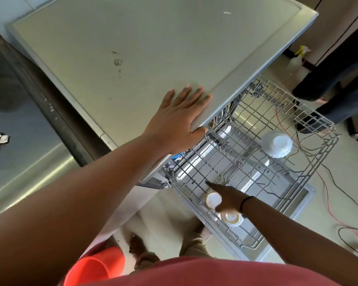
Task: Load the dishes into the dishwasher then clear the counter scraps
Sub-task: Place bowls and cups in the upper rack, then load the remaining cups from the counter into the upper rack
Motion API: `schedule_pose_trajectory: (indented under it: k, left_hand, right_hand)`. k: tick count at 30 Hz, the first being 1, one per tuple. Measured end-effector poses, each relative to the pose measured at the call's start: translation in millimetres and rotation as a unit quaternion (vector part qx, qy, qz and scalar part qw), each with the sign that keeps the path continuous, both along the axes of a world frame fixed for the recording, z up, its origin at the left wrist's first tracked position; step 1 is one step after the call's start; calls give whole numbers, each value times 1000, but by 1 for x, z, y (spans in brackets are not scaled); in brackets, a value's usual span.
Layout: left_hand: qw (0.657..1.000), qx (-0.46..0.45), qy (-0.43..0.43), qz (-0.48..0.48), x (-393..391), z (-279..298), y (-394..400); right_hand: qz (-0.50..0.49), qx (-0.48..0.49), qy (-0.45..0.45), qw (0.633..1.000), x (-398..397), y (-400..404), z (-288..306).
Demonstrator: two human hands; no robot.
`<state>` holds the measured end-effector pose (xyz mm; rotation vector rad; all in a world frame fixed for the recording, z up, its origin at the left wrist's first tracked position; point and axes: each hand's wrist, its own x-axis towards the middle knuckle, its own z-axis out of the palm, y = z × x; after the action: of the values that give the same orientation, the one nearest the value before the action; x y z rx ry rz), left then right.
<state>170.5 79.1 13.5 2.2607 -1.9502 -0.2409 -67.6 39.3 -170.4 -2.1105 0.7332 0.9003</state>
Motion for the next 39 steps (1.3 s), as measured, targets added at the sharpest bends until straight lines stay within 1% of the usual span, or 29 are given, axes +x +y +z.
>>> schedule_pose_trajectory:
  k: [2,4,6,8,9,12,14,16,19,21,24,27,30,32,34,37,39]
  left_hand:
    - [1000,-9,17,4,0,1,1]
    - [999,-19,29,5,-1,2,6]
    - [1000,-13,25,13,-5,1,10]
    - [999,-5,26,30,-5,0,31]
    - [999,6,28,36,-5,-1,42]
    - [999,11,28,42,9,7,101]
    - [997,-9,35,66,27,18,151]
    - [993,-46,46,103,46,27,201]
    - [977,-87,58,184,83,37,285]
    - [966,-91,52,238,103,40,333]
    - [944,-83,33,318,135,47,406]
    - [912,-113,7,394,167,57,460]
    - [869,-141,-13,475,196,65,503]
    - [839,-137,-10,527,211,64,525]
    - [816,-134,-8,562,224,61,542]
    - [801,-99,0,590,242,57,556]
    - [801,-69,2,595,255,55,559]
  right_hand:
    - [-97,-2,-20,995,-6,-4,14]
    - [-160,-65,-45,984,-10,-6,37]
    - [-160,-178,-59,969,-15,-11,63]
    - [-138,-297,-89,941,-11,-3,98]
    - [-145,-334,-112,925,-8,-1,113]
    - [-177,-410,-185,876,10,24,164]
    - [-176,-428,-225,858,30,49,192]
    - [-170,-428,-264,847,56,73,212]
    - [-141,-426,-316,836,108,116,234]
    - [-129,-416,-330,838,141,140,246]
    - [-85,-389,-356,845,196,179,259]
    - [-37,-372,-388,843,248,209,262]
    - [24,-339,-420,842,301,237,261]
    - [64,-308,-429,847,333,255,264]
    - [105,-277,-436,850,362,275,269]
    - [158,-220,-447,853,404,306,275]
    - [184,-173,-442,861,432,328,274]
